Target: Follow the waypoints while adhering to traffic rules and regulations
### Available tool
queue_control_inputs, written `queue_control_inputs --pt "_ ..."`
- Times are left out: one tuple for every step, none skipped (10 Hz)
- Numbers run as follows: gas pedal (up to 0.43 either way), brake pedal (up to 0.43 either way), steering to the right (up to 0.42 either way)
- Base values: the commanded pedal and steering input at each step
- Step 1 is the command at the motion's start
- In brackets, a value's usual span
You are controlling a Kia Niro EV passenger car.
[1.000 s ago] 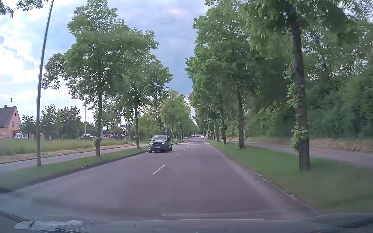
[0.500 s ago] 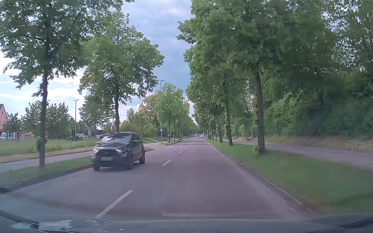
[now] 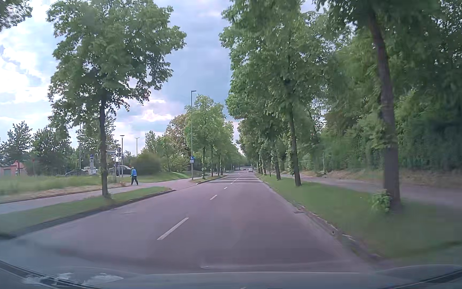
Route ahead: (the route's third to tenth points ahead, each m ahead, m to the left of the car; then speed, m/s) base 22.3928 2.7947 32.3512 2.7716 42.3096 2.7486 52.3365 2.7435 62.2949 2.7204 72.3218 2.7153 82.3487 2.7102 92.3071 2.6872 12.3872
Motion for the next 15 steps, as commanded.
queue_control_inputs --pt "0.189 0.018 0.001" --pt "0.189 0.018 0.001" --pt "0.177 0.018 0.001" --pt "0.169 0.018 0.001" --pt "0.150 0.018 0.000" --pt "0.138 0.018 0.001" --pt "0.130 0.018 0.000" --pt "0.110 0.018 0.001" --pt "0.110 0.018 0.001" --pt "0.130 0.018 0.001" --pt "0.157 0.018 0.001" --pt "0.157 0.018 0.001" --pt "0.157 0.018 0.000" --pt "0.150 0.018 0.000" --pt "0.150 0.018 -0.001"
